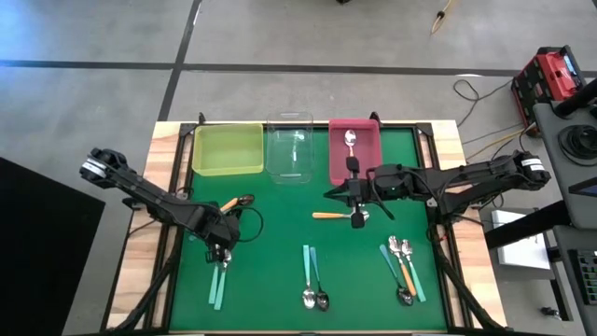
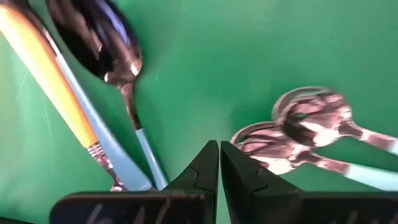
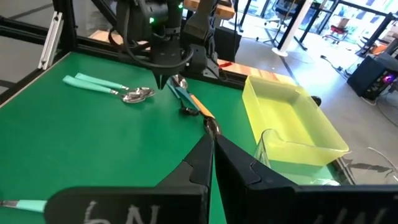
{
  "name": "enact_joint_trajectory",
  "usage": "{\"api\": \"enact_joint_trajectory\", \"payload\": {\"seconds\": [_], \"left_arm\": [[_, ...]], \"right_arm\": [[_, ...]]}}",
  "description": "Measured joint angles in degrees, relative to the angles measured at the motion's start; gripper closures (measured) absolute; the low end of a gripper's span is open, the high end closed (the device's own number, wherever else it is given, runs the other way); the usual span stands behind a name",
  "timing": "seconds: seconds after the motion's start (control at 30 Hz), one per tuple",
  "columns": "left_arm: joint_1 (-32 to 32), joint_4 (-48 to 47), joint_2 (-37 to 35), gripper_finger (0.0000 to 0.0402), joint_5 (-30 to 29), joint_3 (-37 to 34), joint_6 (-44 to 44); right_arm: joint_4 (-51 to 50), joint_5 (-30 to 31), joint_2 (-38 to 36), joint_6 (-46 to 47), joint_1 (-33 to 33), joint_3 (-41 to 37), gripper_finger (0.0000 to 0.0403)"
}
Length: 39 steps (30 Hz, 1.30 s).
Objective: Sort silverware by color (type)
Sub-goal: Put the blue spoon into the yellow bin
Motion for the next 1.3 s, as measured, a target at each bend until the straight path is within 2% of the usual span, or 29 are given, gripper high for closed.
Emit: {"api": "enact_joint_trajectory", "payload": {"seconds": [0.23, 0.57, 0.7, 1.0, 1.3], "left_arm": [[0.00, 0.47, -0.60, 0.0401, -0.41, -1.63, -0.53], [0.58, 0.43, -0.56, 0.0400, -7.29, -2.16, 0.05], [1.81, 0.45, -0.53, 0.0375, -7.72, -3.39, 0.35], [4.07, 1.31, -0.53, 0.0294, -7.83, -6.47, 0.66], [4.24, 3.88, -0.53, 0.0286, -7.89, -7.27, 2.92]], "right_arm": [[0.05, 0.01, 0.00, 0.59, 0.00, -0.02, 0.0394], [-0.02, 0.04, 0.00, 0.83, -0.17, -0.39, 0.0394], [0.00, 0.04, 0.00, 0.81, -0.17, -0.42, 0.0394], [-0.21, 0.06, 0.00, 0.81, -0.24, -0.48, 0.0394], [-0.76, 0.48, 0.00, 0.63, -0.26, -0.48, 0.0394]]}}
